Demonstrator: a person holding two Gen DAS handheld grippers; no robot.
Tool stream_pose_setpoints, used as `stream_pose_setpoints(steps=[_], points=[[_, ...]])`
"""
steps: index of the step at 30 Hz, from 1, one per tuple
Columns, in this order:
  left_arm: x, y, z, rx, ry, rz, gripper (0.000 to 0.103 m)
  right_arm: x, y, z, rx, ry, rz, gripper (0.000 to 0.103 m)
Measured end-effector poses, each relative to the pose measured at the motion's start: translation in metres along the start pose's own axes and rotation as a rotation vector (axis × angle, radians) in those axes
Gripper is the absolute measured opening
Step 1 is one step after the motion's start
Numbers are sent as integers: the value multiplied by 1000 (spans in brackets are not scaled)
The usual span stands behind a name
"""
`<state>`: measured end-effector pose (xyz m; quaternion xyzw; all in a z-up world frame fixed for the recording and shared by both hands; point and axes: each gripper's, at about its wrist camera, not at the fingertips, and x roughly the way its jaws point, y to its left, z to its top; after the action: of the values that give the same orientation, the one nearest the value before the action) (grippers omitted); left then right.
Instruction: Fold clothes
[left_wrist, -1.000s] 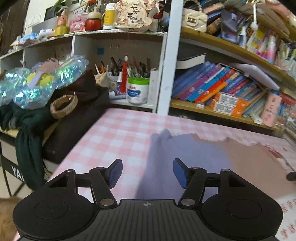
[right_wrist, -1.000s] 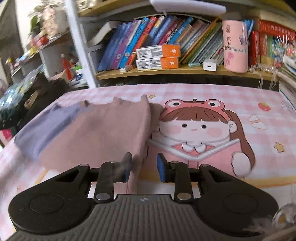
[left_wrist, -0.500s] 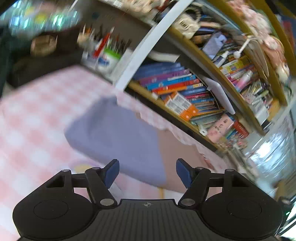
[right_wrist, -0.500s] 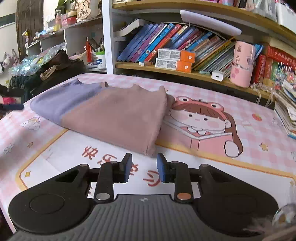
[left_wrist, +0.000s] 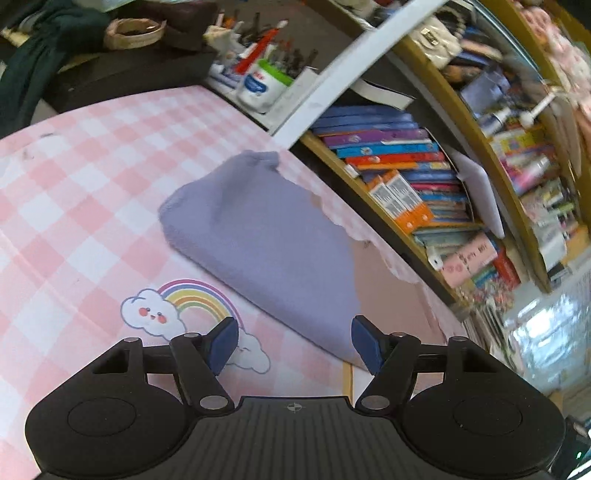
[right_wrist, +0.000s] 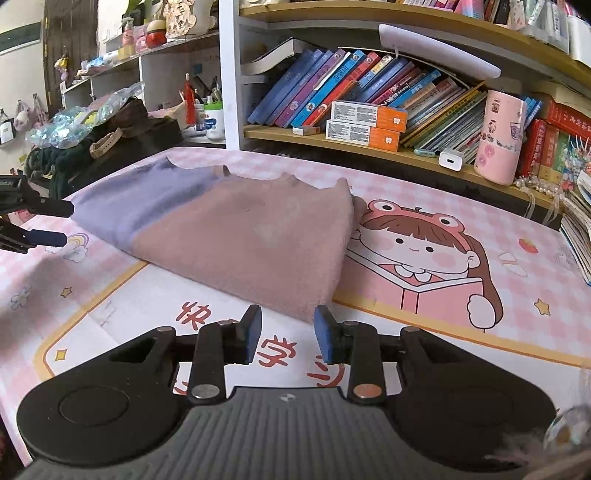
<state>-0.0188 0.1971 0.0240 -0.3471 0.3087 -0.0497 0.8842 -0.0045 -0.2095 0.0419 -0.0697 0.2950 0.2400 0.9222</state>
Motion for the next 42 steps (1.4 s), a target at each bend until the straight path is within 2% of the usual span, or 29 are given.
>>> stream_pose_setpoints(steps=[4,10,14,19,29,34,42], points=[[-2,2,1,4,-33,47,69,1,-5,2,-1,-4,8,30],[-4,7,8,-19,-57,65,69,7,-10,4,-9,-6,29,33],[-5,5,11,-18,-45,85,68,13,-13,11,-34,-6,54,37],[-5,2,10,-42,-52,109,69,22,-21,26,-72,-20,60,38],[7,-11,9,-47,-73,216,69,43,-47,47,-171,-53,81,41],[14,-16,7,-50,-81,248,69,62,-59,46,-121,-54,124,42],[28,-22,5,-70,-92,264,69,72,-60,40,-121,-35,132,44]])
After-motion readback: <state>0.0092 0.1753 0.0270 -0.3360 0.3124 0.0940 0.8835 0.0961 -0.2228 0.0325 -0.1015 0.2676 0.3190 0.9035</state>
